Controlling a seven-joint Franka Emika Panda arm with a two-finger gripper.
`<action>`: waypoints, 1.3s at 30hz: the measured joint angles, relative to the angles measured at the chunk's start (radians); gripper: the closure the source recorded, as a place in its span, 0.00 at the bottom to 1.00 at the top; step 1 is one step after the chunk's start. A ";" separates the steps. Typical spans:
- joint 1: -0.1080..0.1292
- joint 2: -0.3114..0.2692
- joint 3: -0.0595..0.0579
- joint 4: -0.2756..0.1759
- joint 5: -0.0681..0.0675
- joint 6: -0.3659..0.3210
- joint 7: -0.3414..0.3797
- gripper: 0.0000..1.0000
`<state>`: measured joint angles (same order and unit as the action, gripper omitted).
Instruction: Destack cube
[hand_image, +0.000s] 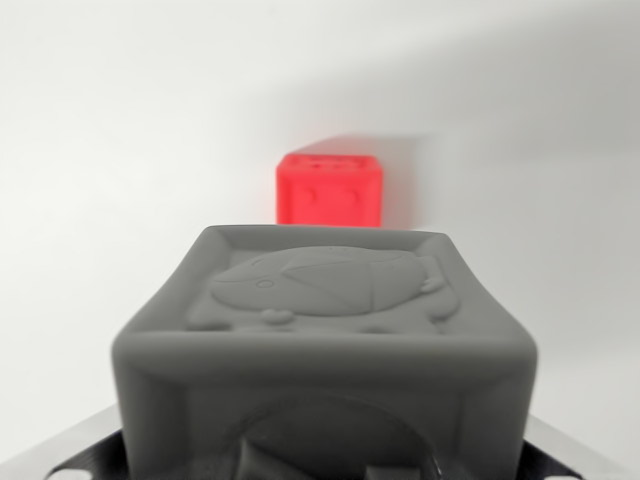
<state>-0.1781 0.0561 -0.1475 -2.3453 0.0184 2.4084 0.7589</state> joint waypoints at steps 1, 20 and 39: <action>0.001 0.001 0.001 0.001 0.000 0.000 -0.003 1.00; 0.024 0.065 0.036 0.025 0.000 0.028 -0.097 1.00; 0.040 0.129 0.077 0.059 0.001 0.058 -0.195 1.00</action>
<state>-0.1383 0.1848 -0.0705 -2.2867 0.0190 2.4665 0.5637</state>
